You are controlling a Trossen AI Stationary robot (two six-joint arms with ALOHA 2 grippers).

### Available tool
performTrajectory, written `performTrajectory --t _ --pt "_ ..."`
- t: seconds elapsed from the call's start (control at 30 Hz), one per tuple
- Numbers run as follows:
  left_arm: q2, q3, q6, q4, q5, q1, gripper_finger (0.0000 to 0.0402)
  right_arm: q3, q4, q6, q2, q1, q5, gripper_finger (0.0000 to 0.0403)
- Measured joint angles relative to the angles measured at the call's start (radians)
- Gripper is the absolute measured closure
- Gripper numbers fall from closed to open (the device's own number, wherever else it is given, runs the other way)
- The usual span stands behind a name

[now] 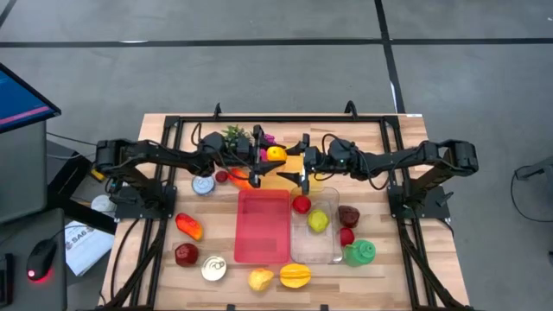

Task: Pick & Place Food Item
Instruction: Put the middle mango on the center into the transparent bin

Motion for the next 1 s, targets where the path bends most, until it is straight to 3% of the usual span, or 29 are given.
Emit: performTrajectory --t 0.27,0.53,0.8,1.0 --pt "-0.001 0.0 0.0 -0.047 0.003 0.0 0.0208 0.0 0.004 0.0 -0.002 -0.003 0.0 0.015" --pt "-0.001 0.0 -0.002 -0.054 0.001 0.0 0.0208 0.0 0.011 0.0 -0.002 -0.005 0.001 0.0176" --pt "-0.001 -0.001 -0.003 -0.056 0.0 0.0 0.0201 0.0 0.011 0.0 -0.002 -0.005 0.004 0.0251" --pt "-0.001 -0.001 -0.003 -0.061 -0.001 0.0 0.02 0.0 0.011 0.0 -0.002 -0.005 0.004 0.0256"
